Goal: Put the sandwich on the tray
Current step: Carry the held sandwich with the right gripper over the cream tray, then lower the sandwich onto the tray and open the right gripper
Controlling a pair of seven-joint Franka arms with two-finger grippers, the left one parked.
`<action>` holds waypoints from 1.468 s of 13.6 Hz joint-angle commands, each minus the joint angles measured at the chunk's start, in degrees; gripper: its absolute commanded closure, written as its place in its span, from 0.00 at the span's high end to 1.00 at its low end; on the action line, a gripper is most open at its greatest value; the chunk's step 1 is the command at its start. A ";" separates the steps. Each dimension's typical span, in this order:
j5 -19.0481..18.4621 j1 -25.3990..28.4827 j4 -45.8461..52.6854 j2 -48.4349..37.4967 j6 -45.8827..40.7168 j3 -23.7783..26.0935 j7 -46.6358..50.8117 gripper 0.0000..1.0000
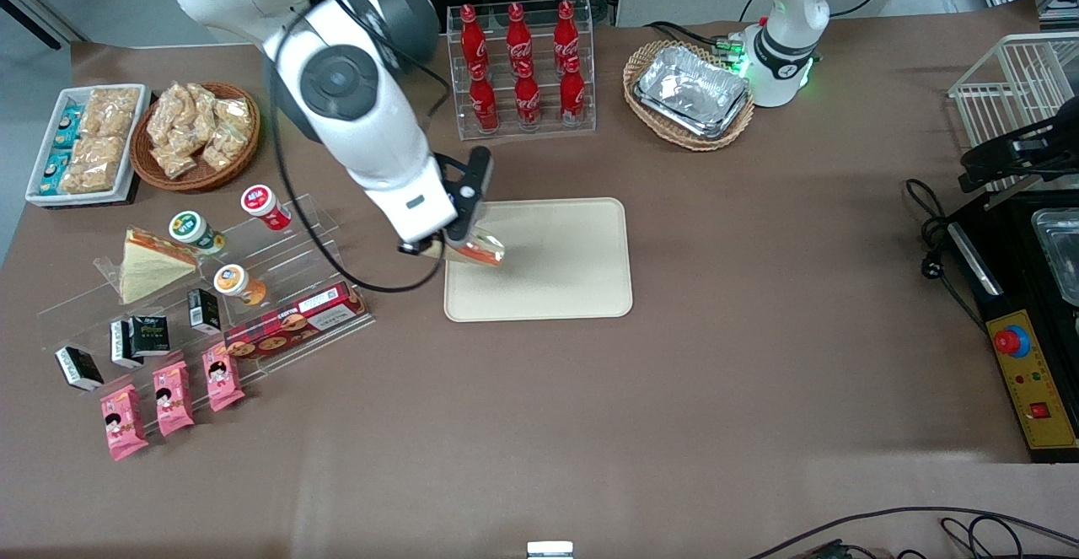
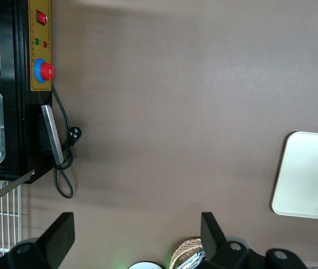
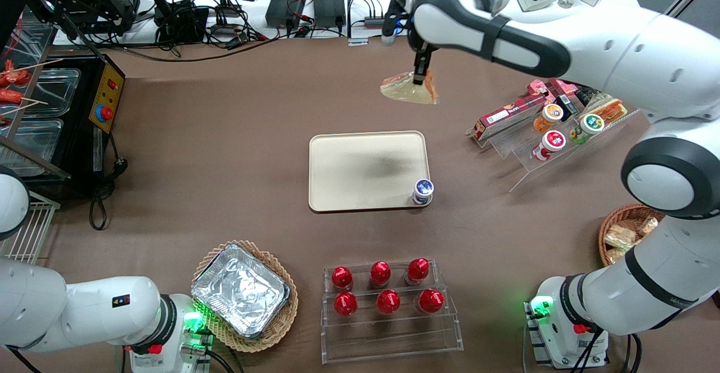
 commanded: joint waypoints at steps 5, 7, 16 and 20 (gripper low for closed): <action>-7.24 6.86 -0.56 10.21 9.55 -0.25 7.51 0.16; -8.21 7.13 -0.56 12.85 11.48 -0.25 7.52 0.17; -12.07 11.44 -0.65 20.07 17.47 -0.43 9.79 0.17; -16.47 11.97 -0.65 22.53 20.28 -0.52 13.41 0.17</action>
